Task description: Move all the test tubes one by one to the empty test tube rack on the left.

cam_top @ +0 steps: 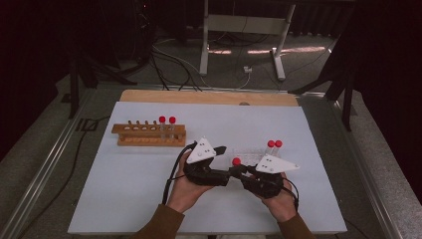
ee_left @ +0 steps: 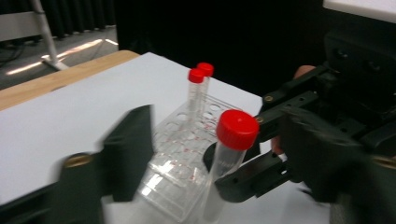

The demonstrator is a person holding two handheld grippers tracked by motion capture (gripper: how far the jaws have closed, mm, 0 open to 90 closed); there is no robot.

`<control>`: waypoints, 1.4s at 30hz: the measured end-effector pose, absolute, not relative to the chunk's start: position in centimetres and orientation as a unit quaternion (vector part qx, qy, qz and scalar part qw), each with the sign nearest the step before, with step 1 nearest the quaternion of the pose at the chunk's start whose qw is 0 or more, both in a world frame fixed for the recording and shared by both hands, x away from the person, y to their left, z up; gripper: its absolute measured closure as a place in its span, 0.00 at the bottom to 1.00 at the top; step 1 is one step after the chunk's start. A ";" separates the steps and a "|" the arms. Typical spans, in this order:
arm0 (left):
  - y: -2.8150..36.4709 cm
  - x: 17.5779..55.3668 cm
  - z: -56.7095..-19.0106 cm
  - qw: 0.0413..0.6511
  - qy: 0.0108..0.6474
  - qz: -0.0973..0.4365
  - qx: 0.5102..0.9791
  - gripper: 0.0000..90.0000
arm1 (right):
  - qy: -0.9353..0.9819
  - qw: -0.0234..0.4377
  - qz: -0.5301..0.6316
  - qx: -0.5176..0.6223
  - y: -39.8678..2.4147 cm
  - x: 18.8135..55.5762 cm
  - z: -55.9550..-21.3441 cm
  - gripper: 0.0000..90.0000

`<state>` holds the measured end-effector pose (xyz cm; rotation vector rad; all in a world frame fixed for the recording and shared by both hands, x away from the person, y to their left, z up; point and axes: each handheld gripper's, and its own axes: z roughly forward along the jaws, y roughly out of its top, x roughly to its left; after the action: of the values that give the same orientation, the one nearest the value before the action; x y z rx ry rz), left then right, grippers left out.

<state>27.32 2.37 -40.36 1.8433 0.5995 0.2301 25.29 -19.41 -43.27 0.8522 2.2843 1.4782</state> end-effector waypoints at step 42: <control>4.1 28.5 -40.4 0.559 0.283 0.095 0.774 0.79 | 0.767 0.151 0.534 0.323 -21.7 26.3 -44.0 0.00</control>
<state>28.47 4.14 -40.41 1.8250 0.6674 0.2252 26.28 -21.74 -44.04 0.9280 2.2024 1.5326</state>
